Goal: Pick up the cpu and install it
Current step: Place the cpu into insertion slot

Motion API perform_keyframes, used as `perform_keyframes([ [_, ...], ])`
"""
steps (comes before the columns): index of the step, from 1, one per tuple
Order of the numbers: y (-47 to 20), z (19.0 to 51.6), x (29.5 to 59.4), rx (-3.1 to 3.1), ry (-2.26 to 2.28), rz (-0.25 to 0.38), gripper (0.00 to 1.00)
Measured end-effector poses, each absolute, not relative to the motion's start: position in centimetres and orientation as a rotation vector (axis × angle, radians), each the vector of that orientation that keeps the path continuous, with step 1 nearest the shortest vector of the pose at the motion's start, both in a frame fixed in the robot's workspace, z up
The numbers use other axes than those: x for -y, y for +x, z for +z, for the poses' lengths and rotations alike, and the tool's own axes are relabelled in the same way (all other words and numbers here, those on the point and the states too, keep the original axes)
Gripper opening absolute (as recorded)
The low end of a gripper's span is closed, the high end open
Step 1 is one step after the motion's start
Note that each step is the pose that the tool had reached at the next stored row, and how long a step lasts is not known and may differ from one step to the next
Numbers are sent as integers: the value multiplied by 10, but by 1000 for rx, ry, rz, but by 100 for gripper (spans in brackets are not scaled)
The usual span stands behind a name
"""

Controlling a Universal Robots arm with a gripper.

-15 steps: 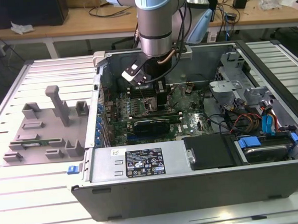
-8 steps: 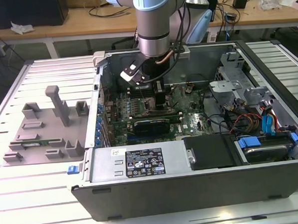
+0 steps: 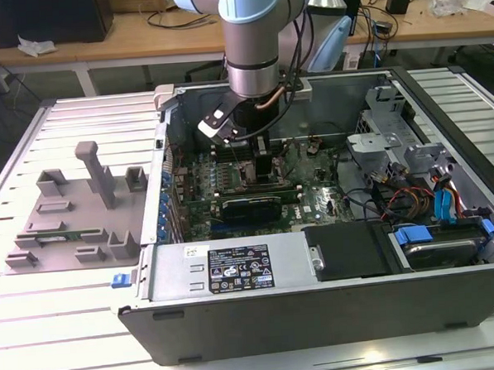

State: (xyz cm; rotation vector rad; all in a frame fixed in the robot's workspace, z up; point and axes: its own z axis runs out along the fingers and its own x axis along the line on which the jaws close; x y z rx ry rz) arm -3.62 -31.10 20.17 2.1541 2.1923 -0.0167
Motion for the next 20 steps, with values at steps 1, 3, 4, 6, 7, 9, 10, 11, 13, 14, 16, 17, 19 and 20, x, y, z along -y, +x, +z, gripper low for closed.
perform_keyframes([
  [1, -36, 201, 310, -2192, 2154, -17, 55],
  [3, -36, 200, 309, -2193, 2155, -15, 55],
  [4, -35, 199, 309, -2191, 2157, -15, 55],
  [6, -35, 198, 309, -2189, 2161, -13, 55],
  [7, -35, 197, 309, -2189, 2165, -11, 55],
  [9, -34, 197, 309, -2188, 2168, -7, 55],
  [10, -34, 196, 309, -2187, 2170, -6, 55],
  [11, -33, 196, 309, -2186, 2172, -6, 55],
  [13, -33, 195, 309, -2185, 2173, -5, 55],
  [14, -33, 195, 309, -2185, 2174, -5, 55],
  [16, -33, 194, 310, -2184, 2176, -4, 55],
  [17, -33, 194, 309, -2184, 2176, -4, 55],
  [19, -33, 194, 309, -2184, 2176, -3, 55],
  [20, -33, 194, 309, -2184, 2176, -3, 55],
])
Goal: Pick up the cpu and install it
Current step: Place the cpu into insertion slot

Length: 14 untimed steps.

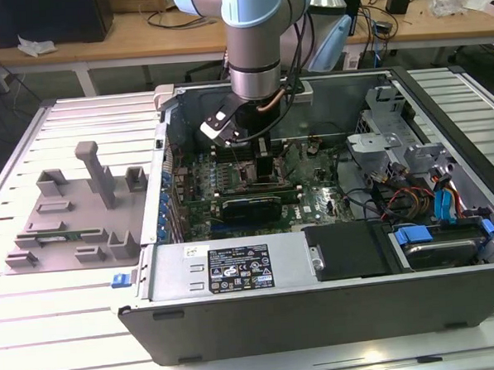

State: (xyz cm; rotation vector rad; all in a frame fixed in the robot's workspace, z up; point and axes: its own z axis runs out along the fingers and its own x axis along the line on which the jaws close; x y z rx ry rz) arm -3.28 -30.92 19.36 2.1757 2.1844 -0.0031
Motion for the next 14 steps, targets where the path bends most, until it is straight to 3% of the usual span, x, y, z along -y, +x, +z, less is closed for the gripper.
perform_keyframes([
  [2, -33, 194, 309, -2184, 2176, -3, 55],
  [5, -33, 193, 309, -2185, 2176, -2, 67],
  [10, -33, 198, 309, -2184, 2176, -2, 67],
  [11, -33, 198, 309, -2185, 2176, -2, 54],
  [14, -33, 198, 309, -2185, 2176, -1, 54],
])
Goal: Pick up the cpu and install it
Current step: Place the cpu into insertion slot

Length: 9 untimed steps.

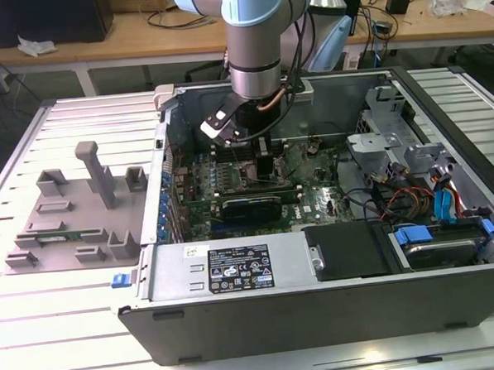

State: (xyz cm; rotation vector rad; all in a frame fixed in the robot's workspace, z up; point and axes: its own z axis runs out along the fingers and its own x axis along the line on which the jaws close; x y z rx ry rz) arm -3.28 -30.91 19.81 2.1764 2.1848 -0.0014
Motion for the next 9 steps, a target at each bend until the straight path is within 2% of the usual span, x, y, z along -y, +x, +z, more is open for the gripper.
perform_keyframes([
  [3, -33, 198, 309, -2185, 2177, -1, 55],
  [4, -33, 198, 309, -2185, 2177, -1, 62],
  [9, -33, 200, 309, -2185, 2177, -2, 62],
])
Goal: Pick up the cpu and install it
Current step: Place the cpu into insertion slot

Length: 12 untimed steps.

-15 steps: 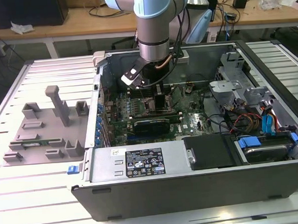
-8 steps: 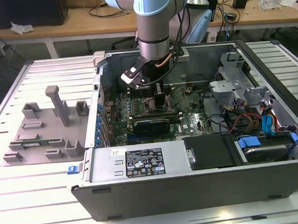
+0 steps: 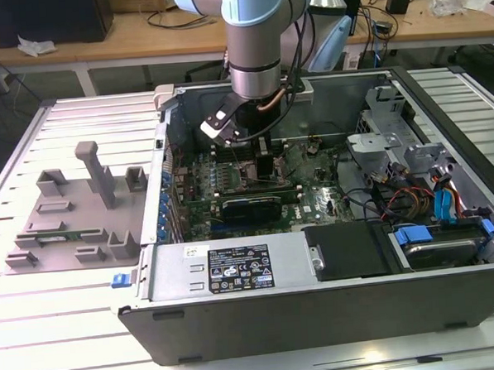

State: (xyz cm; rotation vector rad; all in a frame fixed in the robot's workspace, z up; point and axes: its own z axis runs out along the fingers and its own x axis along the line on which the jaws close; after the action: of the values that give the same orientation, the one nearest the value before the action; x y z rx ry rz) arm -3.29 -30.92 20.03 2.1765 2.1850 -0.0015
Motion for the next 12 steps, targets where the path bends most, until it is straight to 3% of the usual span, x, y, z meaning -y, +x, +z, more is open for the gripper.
perform_keyframes([
  [7, -33, 211, 309, -2185, 2177, -1, 60],
  [10, -33, 211, 309, -2185, 2177, -1, 41],
  [12, -33, 211, 309, -2185, 2177, -1, 35],
])
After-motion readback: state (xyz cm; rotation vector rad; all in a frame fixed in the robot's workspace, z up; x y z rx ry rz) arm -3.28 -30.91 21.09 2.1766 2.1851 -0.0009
